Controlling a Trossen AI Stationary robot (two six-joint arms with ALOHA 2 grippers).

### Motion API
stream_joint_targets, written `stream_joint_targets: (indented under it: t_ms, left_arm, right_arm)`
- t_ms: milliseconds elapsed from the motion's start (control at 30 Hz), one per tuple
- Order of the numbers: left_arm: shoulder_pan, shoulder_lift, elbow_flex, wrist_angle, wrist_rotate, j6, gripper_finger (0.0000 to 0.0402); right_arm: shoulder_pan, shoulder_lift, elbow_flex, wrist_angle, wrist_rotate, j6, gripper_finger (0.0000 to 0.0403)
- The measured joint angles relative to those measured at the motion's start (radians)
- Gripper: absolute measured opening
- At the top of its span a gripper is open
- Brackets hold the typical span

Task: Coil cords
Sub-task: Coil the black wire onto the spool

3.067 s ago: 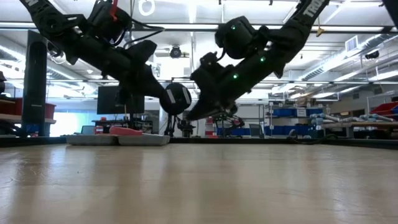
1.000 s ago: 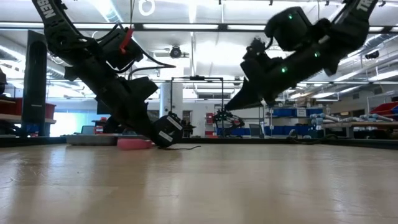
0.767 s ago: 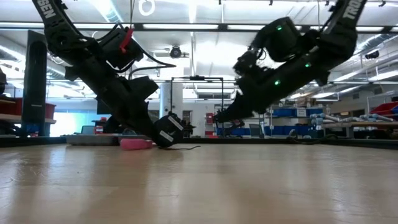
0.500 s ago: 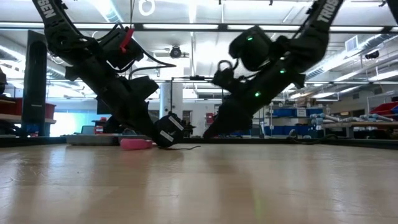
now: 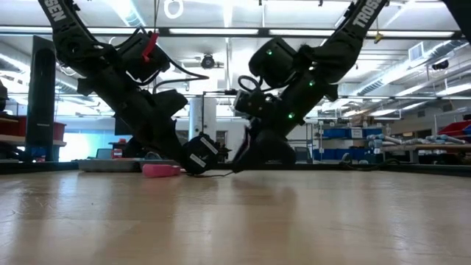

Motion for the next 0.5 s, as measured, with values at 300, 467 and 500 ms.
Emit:
stream_joint_targets:
  t_ms: [300, 467, 500]
  left_arm:
    - [0.000, 0.000, 0.000, 0.004, 0.000, 0.000, 0.0000]
    - [0.000, 0.000, 0.000, 0.011, 0.000, 0.000, 0.0000]
    - [0.000, 0.000, 0.000, 0.012, 0.000, 0.000, 0.0000]
  right_arm:
    - [-0.042, -0.001, 0.011, -0.058, -0.129, -0.011, 0.0093]
    - [-0.044, -0.001, 0.011, -0.042, -0.155, -0.043, 0.0091]
    - [-0.045, -0.001, 0.011, -0.038, -0.174, -0.044, 0.0091]
